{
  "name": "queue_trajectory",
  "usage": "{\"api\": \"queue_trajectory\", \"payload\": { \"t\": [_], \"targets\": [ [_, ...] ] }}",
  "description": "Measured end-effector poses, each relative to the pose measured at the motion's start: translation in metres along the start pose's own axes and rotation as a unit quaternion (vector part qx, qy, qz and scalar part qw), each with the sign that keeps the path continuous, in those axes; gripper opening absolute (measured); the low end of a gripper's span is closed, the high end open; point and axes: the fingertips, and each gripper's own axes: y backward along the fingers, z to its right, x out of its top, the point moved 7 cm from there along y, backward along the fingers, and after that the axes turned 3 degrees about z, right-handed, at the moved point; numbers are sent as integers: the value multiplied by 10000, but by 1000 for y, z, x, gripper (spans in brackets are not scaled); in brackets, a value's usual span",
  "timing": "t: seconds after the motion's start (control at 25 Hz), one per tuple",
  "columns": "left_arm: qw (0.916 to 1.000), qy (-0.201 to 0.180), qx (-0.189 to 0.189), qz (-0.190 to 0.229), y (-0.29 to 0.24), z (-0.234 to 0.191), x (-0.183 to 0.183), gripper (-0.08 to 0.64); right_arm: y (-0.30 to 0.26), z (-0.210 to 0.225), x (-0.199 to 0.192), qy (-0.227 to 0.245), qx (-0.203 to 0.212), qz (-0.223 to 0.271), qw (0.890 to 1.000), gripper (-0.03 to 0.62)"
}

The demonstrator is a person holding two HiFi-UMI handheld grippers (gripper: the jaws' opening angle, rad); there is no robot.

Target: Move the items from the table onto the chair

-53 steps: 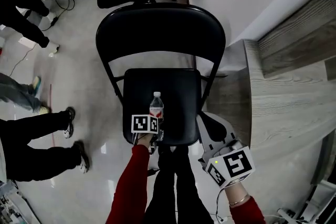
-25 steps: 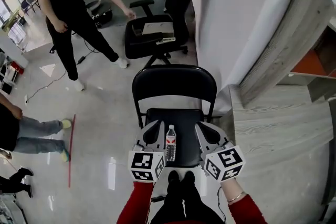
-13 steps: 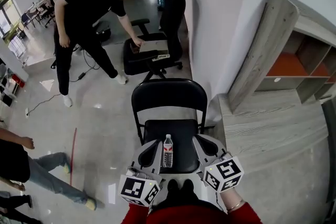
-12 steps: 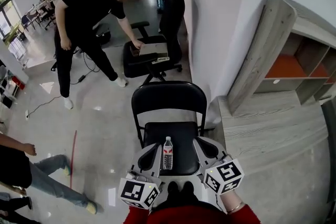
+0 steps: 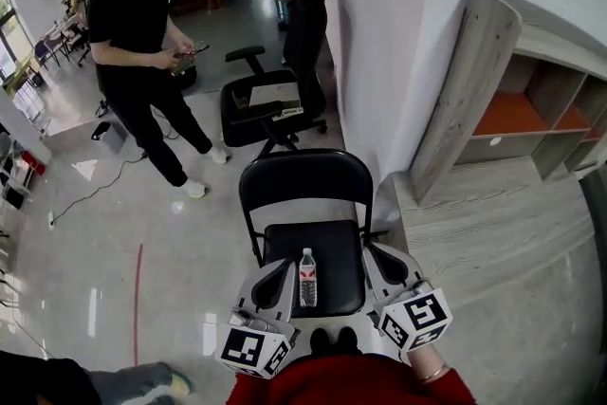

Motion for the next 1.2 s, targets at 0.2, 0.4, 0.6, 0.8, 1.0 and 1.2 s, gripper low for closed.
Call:
{"api": "queue_trajectory", "payload": {
  "t": [0.2, 0.4, 0.6, 0.8, 1.0, 1.2],
  "targets": [
    [9999, 5, -100, 37, -4, 6, 0, 8, 4, -4, 1, 76, -11, -31, 10000, 11],
    [9997, -53, -225, -23, -5, 4, 1, 8, 6, -9, 2, 142, -85, 41, 9999, 11],
    [9997, 88, -208, -114, -2, 7, -5, 8, 7, -11, 2, 242, -62, -16, 9997, 11],
    [9997, 114, -188, -122, 2, 8, -7, 8, 7, -15, 0, 253, -30, -89, 9996, 11],
    [9997, 90, -124, -171, 8, 5, -8, 8, 7, -19, -2, 206, 5, -134, 9997, 11],
    [9998, 79, -89, -186, 9, 5, -11, 8, 8, -19, -5, 197, 23, -176, 9996, 11]
  ]
}}
